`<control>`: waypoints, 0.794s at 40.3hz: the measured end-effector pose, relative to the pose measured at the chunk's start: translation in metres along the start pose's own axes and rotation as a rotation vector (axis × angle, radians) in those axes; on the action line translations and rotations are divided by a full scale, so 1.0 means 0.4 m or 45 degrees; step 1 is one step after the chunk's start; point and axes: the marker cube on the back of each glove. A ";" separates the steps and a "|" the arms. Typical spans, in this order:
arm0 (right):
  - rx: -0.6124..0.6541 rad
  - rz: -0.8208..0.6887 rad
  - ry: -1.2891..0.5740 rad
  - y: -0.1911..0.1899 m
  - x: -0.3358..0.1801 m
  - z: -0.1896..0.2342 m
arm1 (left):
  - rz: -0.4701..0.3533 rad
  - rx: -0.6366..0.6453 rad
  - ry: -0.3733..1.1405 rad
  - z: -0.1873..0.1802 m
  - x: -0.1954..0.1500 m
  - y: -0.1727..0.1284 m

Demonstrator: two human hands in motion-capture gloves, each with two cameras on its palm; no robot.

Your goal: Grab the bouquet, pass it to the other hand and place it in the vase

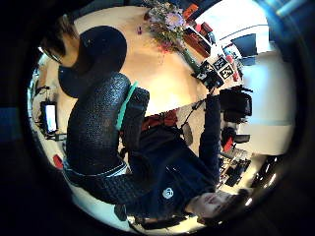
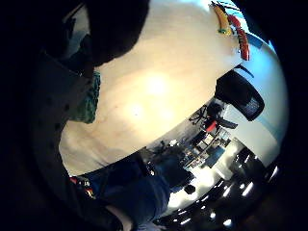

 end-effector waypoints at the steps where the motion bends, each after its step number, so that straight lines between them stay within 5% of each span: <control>1: 0.012 -0.001 0.000 -0.002 0.001 -0.001 | 0.000 -0.002 0.001 0.001 0.000 -0.001; 32: 0.000 -0.061 0.107 0.030 0.002 0.014 | 0.000 -0.007 -0.004 0.010 0.003 -0.011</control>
